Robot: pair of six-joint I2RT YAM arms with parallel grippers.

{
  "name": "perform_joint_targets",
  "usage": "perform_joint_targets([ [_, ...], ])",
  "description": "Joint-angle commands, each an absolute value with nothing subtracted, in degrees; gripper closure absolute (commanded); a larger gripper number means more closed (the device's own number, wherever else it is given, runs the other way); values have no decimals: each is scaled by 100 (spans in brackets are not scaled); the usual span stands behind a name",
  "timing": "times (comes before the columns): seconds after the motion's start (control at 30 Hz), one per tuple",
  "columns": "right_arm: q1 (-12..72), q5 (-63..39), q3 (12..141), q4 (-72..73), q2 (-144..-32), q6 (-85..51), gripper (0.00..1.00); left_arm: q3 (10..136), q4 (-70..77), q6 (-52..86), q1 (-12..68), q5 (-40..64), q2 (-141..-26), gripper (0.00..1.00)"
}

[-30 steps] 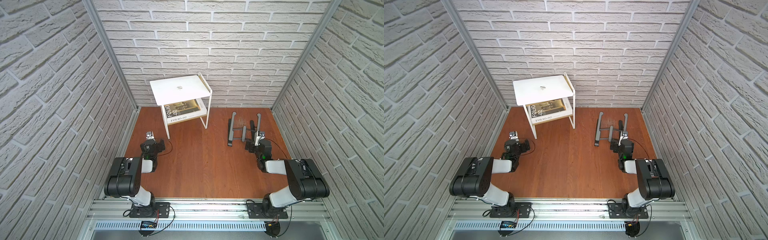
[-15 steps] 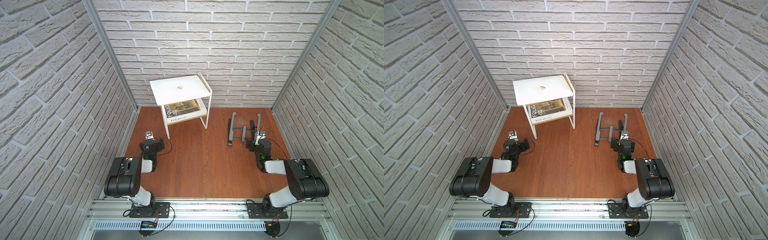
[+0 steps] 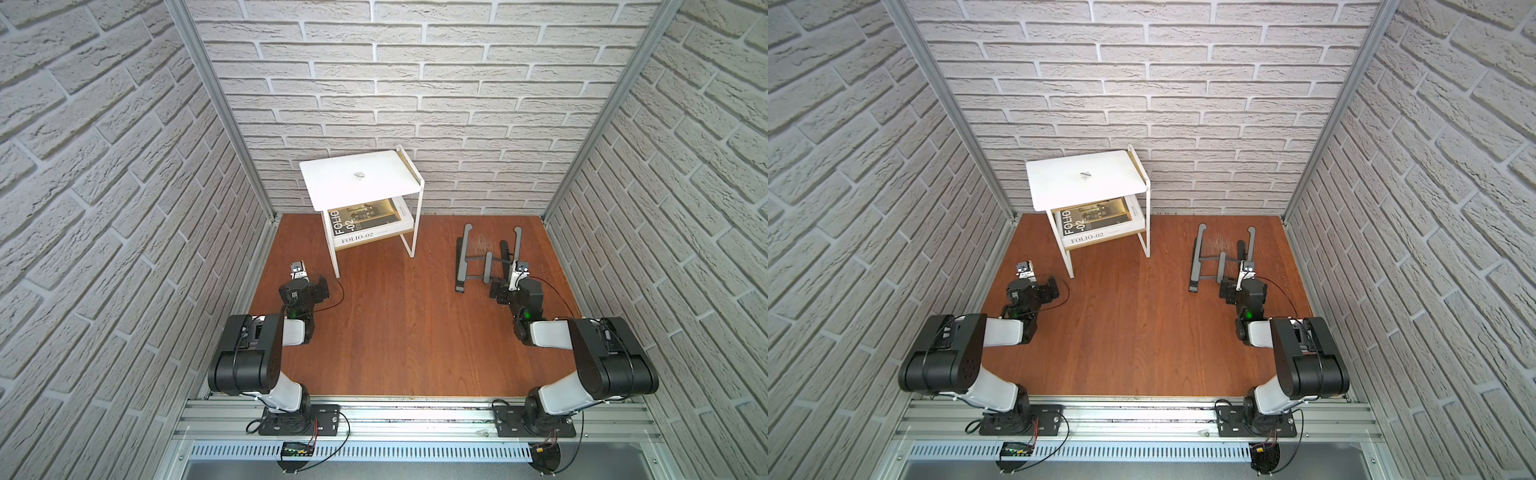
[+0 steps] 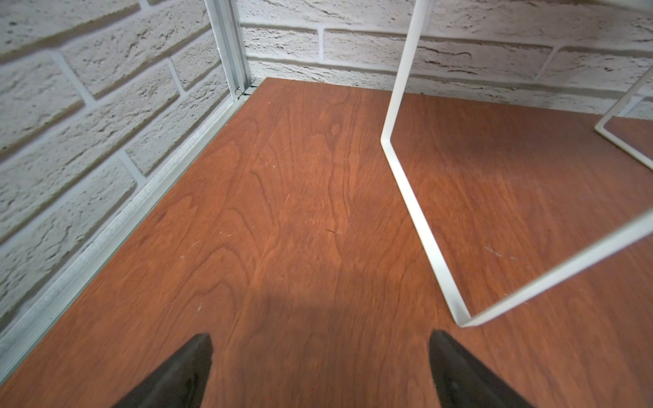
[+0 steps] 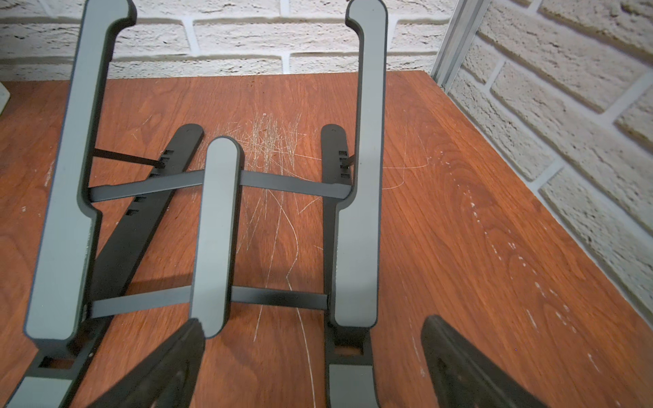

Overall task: Close the laptop lid and set it aside
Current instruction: Reset both arms

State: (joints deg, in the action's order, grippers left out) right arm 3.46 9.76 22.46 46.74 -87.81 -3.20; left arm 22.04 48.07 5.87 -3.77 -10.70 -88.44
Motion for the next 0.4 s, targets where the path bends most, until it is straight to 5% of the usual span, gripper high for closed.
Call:
perform_joint_targets([
  [0.0,320,867,2348,4778,-8791,-328,1,2190,5063,523,-398,-1086,-8859,2],
  [0.37,309,846,2364,4758,-8794,-330,1,2188,5067,540,-401,-1090,-8861,2],
])
